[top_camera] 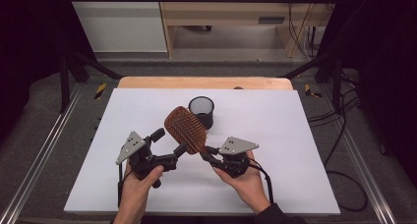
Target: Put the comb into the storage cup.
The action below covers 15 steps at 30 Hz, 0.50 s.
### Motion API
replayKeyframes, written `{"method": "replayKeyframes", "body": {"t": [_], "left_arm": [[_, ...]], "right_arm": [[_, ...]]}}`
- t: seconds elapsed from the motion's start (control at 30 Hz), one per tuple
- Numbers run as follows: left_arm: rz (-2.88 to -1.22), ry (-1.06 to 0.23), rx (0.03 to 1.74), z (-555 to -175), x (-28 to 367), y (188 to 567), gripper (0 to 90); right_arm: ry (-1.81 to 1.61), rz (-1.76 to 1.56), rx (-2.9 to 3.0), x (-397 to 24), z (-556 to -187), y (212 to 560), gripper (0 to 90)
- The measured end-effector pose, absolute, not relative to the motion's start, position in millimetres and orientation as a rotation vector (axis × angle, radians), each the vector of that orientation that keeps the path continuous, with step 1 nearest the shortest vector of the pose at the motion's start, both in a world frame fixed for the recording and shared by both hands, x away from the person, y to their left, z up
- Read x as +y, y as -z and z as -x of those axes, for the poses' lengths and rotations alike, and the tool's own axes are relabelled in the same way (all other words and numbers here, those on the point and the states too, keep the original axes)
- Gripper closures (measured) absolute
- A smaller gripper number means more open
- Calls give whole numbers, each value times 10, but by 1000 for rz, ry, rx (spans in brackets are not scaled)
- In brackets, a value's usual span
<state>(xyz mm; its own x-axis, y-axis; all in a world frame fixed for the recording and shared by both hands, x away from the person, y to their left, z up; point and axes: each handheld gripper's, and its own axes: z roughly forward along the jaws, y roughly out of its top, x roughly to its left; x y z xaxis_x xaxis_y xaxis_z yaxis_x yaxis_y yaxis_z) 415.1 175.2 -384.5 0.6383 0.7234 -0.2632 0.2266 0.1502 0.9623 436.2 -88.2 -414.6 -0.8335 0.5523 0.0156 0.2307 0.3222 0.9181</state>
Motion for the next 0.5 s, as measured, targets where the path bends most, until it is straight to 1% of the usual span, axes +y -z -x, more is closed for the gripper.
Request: {"method": "replayKeyframes", "body": {"t": [0.33, 0.5], "left_arm": [[-1394, -409, 870, -4153, 1774, 3838, 30], [-1372, -372, 883, -4163, 1789, 3844, 39]], "right_arm": [[-1520, -663, 2304, -791, -4298, 4140, 731], [-1516, -644, 2309, -753, -4270, 4138, 731]]}}
